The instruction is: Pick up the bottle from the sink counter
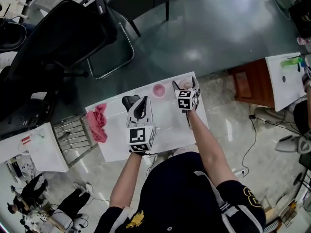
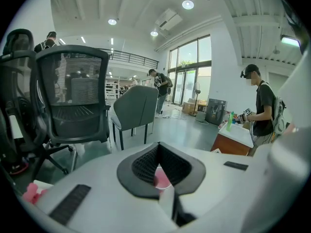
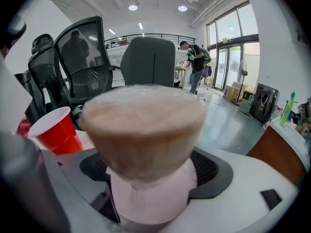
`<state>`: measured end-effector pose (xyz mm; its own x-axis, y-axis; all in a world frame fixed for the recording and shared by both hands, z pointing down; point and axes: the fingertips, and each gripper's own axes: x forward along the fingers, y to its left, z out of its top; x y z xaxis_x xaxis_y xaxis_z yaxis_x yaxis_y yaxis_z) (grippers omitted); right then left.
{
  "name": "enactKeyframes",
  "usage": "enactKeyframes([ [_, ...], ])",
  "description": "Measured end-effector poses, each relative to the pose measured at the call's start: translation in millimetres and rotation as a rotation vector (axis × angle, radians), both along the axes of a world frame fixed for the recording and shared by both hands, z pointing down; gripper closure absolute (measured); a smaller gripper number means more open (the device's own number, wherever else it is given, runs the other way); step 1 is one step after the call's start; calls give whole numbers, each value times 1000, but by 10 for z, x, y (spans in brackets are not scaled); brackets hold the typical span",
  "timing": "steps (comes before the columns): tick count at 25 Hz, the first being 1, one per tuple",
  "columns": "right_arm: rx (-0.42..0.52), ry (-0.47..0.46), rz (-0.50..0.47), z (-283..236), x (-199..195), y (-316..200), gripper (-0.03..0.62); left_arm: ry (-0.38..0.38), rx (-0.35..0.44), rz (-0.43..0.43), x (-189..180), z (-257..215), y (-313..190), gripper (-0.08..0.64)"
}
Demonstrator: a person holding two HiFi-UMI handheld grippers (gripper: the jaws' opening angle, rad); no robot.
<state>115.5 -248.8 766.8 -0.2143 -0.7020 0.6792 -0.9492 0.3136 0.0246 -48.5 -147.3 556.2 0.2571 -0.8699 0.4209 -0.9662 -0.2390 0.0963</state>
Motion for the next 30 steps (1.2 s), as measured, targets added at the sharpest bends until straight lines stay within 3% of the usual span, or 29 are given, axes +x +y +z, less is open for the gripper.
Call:
enactKeyframes([
  [9,-12,6,-22,13,24,14,155,4,3,-14,-9,-39,140,545],
  [22,-18,-6,-51,0,-52,88,156,-38,35,-96,-370,-245,405,545],
  [30,48,-27,-74,-344,-74,107,156,-42,42,-87,-316,-274,494,545],
])
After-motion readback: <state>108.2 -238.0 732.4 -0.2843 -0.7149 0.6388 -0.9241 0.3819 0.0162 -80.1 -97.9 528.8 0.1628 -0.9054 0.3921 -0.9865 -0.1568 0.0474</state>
